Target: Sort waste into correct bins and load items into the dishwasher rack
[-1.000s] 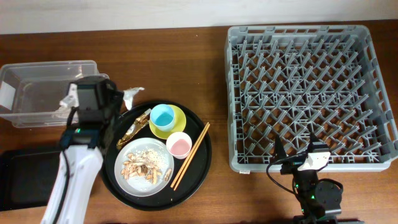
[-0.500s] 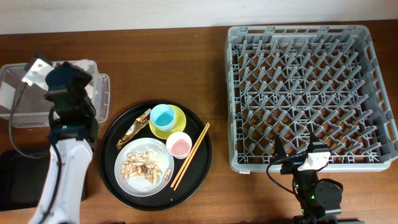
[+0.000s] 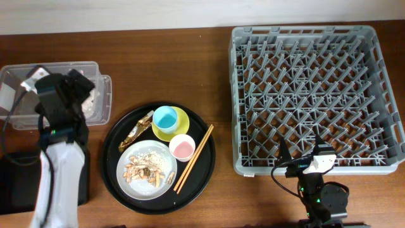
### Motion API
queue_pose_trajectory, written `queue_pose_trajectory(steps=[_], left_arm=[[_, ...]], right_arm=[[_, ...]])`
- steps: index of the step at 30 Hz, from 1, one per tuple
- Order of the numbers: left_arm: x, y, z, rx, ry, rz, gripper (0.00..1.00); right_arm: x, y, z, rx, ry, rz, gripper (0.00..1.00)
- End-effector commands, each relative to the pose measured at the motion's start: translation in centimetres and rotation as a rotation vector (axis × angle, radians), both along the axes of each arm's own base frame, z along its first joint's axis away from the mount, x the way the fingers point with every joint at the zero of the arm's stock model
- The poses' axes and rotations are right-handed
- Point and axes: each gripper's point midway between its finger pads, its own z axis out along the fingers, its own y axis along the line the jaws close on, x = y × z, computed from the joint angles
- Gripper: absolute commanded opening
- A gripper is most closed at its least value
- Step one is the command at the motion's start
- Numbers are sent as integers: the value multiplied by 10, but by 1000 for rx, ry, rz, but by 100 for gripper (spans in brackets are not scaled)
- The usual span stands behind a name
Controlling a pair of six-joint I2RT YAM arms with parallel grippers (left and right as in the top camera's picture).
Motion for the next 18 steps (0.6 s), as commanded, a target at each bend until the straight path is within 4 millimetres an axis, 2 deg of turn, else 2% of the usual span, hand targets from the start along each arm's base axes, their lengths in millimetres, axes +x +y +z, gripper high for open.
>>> queue_pose_trajectory(steps=[1,3,5,6,7,8,10,14,18], left_arm=[[-27,-103,16,-212,14,-432,98],[-42,-131,3,-179,101,-555,95],[-56,-144,-19,-118,219,-609,90],[-63,-143,-32,-98,288,-585,89],[-71,-138,-47,-63,372,-550,83],[-74,-135,-56,-44,419,-530,82],[-75,-130,-72,-22,485,-500,76],[-70,-122,-98,-30,563,-443,76],[-66,-122,-132,-47,657,-444,57]], right_arm=[[0,-3,-3,-1,6,-14,98],[0,-3,-3,-1,6,-14,99],[0,-3,-3,-1,6,-14,98],[0,-3,-3,-1,6,-14,98],[0,-3,-3,-1,6,-14,98],[0,-3,-3,-1,6,-14,98],[0,-3,-3,-1,6,-14,98],[0,-3,-3,-1,6,-14,98],[0,-3,-3,-1,6,-14,98]])
